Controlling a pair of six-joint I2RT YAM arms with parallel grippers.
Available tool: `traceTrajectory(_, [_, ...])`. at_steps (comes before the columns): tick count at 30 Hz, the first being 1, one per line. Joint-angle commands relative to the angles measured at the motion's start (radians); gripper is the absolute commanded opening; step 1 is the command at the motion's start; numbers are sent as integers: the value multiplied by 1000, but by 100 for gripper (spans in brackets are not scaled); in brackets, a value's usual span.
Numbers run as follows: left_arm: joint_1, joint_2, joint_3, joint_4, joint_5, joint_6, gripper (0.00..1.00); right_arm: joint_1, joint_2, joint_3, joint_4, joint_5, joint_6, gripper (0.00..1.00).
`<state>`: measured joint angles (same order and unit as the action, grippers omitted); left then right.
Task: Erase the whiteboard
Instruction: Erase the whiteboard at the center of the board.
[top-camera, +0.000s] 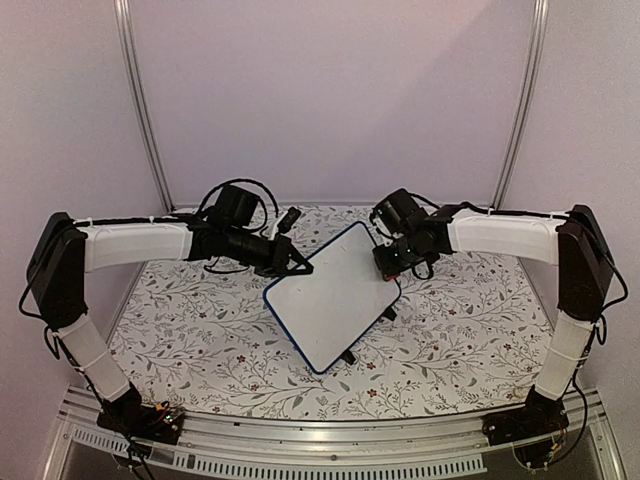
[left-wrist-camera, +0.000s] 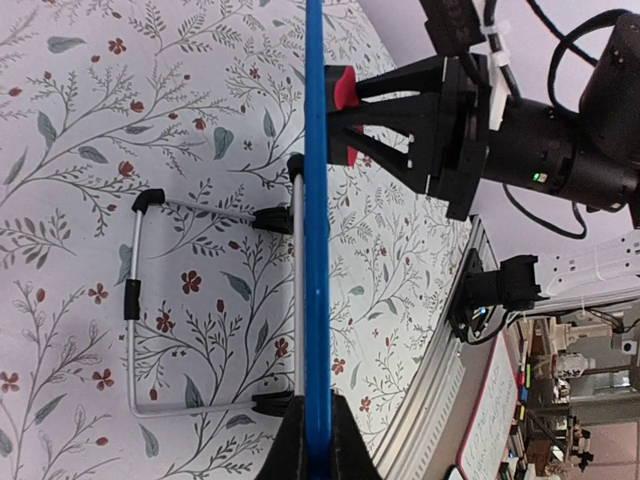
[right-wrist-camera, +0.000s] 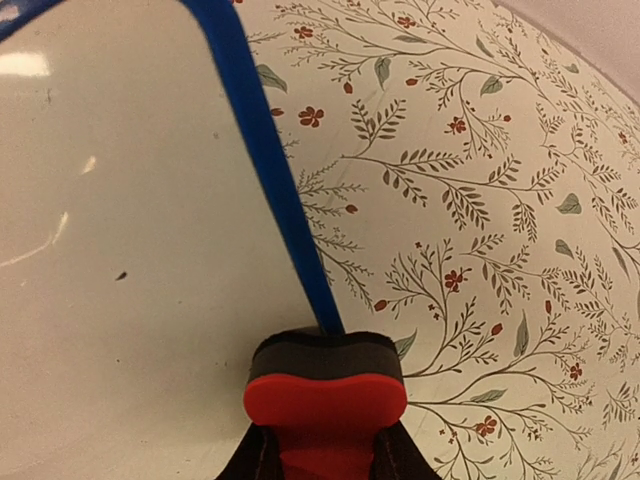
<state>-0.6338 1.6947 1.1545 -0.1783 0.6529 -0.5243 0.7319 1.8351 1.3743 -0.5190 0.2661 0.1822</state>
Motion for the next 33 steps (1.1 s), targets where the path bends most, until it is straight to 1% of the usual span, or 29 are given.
traceTrajectory(1, [0, -15, -8, 28, 40, 23, 0, 1, 25, -33, 19, -14, -10, 24])
traceTrajectory(8, [0, -15, -9, 28, 42, 20, 0, 1, -24, -169, 40, -25, 16, 24])
traceTrajectory(13, [-3, -14, -10, 31, 42, 19, 0, 1, -42, -195, 47, -30, 25, 24])
traceTrajectory(18, [-6, -14, -10, 30, 42, 20, 0, 1, -28, -123, 37, -36, 18, 24])
traceTrajectory(22, [-6, -16, -9, 30, 42, 21, 0, 1, -7, -13, 25, -36, 0, 24])
traceTrajectory(28, [-6, -20, -9, 30, 45, 21, 0, 1, 78, 156, -29, -37, -33, 24])
traceTrajectory(33, [-4, -23, -9, 30, 44, 23, 0, 4, 110, 179, -28, -63, -38, 24])
